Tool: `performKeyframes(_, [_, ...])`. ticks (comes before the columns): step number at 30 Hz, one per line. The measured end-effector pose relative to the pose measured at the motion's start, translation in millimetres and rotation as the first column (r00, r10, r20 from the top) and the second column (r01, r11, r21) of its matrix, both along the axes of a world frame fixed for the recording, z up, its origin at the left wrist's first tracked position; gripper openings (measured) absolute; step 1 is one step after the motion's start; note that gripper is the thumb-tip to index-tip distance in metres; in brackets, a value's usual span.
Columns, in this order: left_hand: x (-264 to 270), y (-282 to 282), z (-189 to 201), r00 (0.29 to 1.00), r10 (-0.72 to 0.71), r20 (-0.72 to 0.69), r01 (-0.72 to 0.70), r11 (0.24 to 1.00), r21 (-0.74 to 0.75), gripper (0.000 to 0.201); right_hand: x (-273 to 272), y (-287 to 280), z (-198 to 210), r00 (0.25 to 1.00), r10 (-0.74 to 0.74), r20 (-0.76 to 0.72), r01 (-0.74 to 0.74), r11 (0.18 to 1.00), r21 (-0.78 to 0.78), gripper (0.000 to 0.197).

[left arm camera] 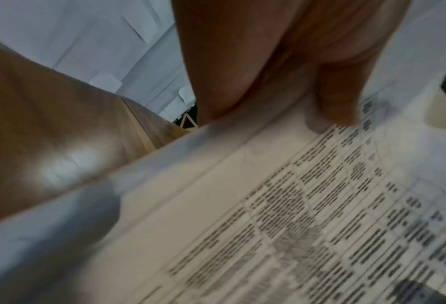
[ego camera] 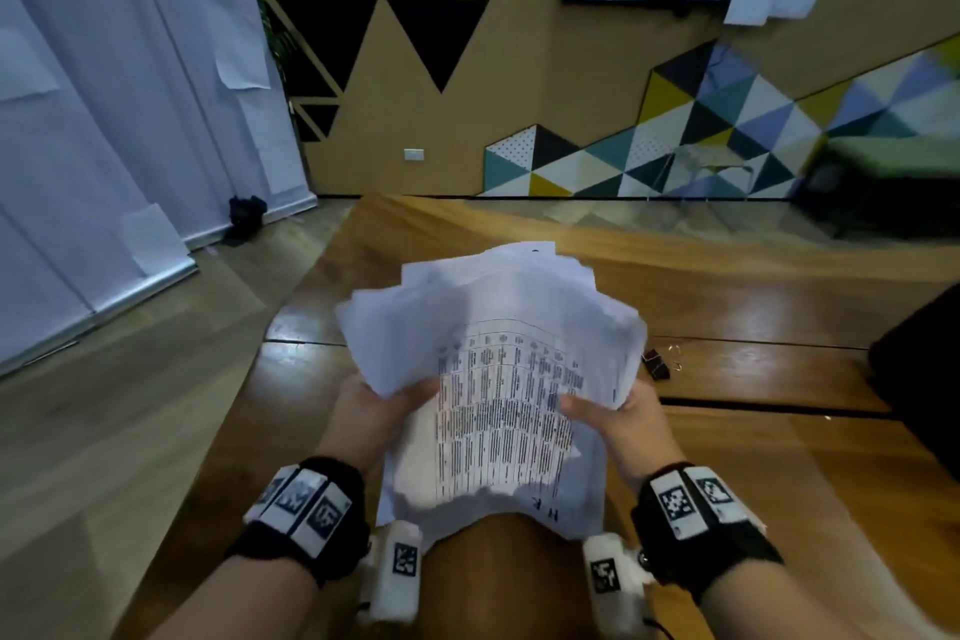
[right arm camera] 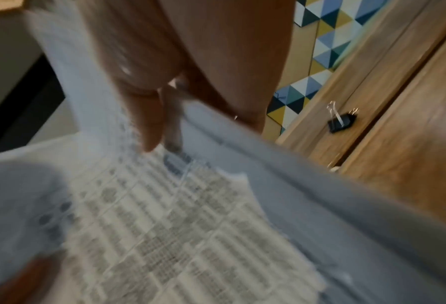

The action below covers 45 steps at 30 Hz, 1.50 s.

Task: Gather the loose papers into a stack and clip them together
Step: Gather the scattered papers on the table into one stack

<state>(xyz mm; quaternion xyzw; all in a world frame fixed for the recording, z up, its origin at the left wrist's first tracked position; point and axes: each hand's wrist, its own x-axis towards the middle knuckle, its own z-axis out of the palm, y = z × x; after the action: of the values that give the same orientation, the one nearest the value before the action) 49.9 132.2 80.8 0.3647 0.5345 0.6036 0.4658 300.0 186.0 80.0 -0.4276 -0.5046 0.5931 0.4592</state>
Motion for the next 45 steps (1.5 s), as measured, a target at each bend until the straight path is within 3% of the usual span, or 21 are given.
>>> performKeyframes(1, [4.3, 2.6, 2.7, 1.000, 0.017, -0.001, -0.017, 1.000, -0.003, 0.030, -3.0, -1.0, 1.8, 0.999, -0.031, -0.010, 0.031, 0.999, 0.012, 0.031])
performKeyframes(3, [3.1, 2.8, 14.7, 1.000, 0.022, 0.016, -0.022, 1.000, 0.019, 0.042, 1.2, -1.4, 9.9, 0.996, -0.062, -0.063, 0.064, 0.997, 0.036, 0.043])
performKeyframes(6, [-17.0, -6.7, 30.2, 0.994, -0.108, -0.011, 0.108, 0.981, 0.162, 0.052, 22.4, -1.3, 23.9, 0.990, 0.052, -0.129, -0.042, 0.996, 0.078, 0.054])
performKeyframes(8, [-21.1, -15.4, 29.8, 0.979, -0.198, -0.036, 0.202, 0.965, 0.170, 0.056, 32.2, 0.4, 19.0, 0.991, 0.129, -0.025, -0.127, 0.990, 0.057, 0.080])
performKeyframes(10, [-12.5, -16.0, 23.6, 0.966, -0.232, -0.111, 0.241, 0.967, 0.077, 0.042, 32.4, 1.8, 10.9, 0.981, 0.191, 0.043, -0.190, 0.982, -0.013, 0.090])
performKeyframes(11, [-7.5, -13.3, 22.0, 0.961, -0.231, -0.150, 0.236, 0.971, 0.021, 0.031, 30.3, 2.8, 7.5, 0.973, 0.224, 0.049, -0.223, 0.975, -0.022, 0.088])
performKeyframes(13, [-2.4, -7.6, 23.4, 0.960, -0.225, -0.169, 0.221, 0.974, -0.041, 0.035, 22.2, 2.1, 11.0, 0.974, 0.226, 0.020, -0.226, 0.974, -0.006, 0.076])
performKeyframes(17, [-9.5, 4.6, 34.8, 0.957, -0.283, -0.065, 0.289, 0.950, 0.119, 0.061, 13.7, -0.7, 27.2, 0.992, 0.126, 0.027, -0.128, 0.987, 0.093, 0.047])
performKeyframes(20, [-14.4, 1.7, 30.6, 0.951, -0.302, 0.060, 0.294, 0.948, 0.120, 0.063, 20.3, -5.9, 23.7, 0.994, 0.107, 0.012, -0.108, 0.992, 0.067, 0.049])
performKeyframes(22, [-8.4, -6.7, 16.2, 0.964, -0.261, 0.053, 0.259, 0.965, 0.039, 0.063, 21.8, -13.6, 13.6, 0.993, 0.108, 0.050, -0.109, 0.994, 0.032, 0.052])
performKeyframes(24, [4.3, -11.1, 7.1, 0.980, -0.197, 0.009, 0.197, 0.980, -0.007, 0.051, 16.4, -19.3, 9.3, 0.993, 0.094, 0.076, -0.097, 0.994, 0.041, 0.051])
performKeyframes(28, [19.0, -5.0, 25.5, 0.989, -0.144, 0.022, 0.143, 0.988, 0.066, 0.027, 5.1, -14.3, 28.7, 0.998, 0.036, 0.043, -0.039, 0.995, 0.093, 0.047])
performKeyframes(31, [11.9, -2.3, 35.5, 0.975, -0.216, 0.050, 0.208, 0.969, 0.131, 0.041, 12.0, -10.2, 35.9, 0.999, 0.052, 0.016, -0.053, 0.995, 0.084, 0.055])
performKeyframes(34, [9.6, -4.6, 23.7, 0.985, -0.172, -0.003, 0.172, 0.984, 0.044, 0.070, 13.5, -13.7, 12.3, 0.993, 0.052, 0.104, -0.055, 0.998, 0.022, 0.049])
performKeyframes(38, [7.4, -2.1, 31.8, 0.993, -0.105, -0.056, 0.106, 0.994, 0.018, 0.050, 8.7, -15.1, -10.2, 0.964, 0.005, 0.267, -0.004, 1.000, -0.007, 0.035])
performKeyframes(40, [-7.9, 1.3, 56.2, 0.977, -0.035, -0.210, 0.063, 0.990, 0.130, 0.041, 7.9, -10.2, 0.9, 0.927, 0.013, 0.374, -0.016, 1.000, 0.003, 0.026])
performKeyframes(42, [-23.6, 4.8, 87.1, 0.911, -0.021, -0.413, 0.108, 0.976, 0.188, 0.039, 7.6, -4.0, 21.7, 0.840, 0.040, 0.542, -0.073, 0.997, 0.039, 0.010])
performKeyframes(43, [-28.1, 6.7, 100.0, 0.865, -0.064, -0.498, 0.167, 0.972, 0.165, 0.042, 5.4, -1.8, 35.7, 0.762, 0.066, 0.644, -0.131, 0.990, 0.054, 0.004])
performKeyframes(45, [-28.0, 13.6, 113.5, 0.744, -0.239, -0.624, 0.318, 0.948, 0.016, 0.049, -3.4, 3.9, 60.0, 0.520, 0.086, 0.850, -0.296, 0.951, 0.085, 0.022])
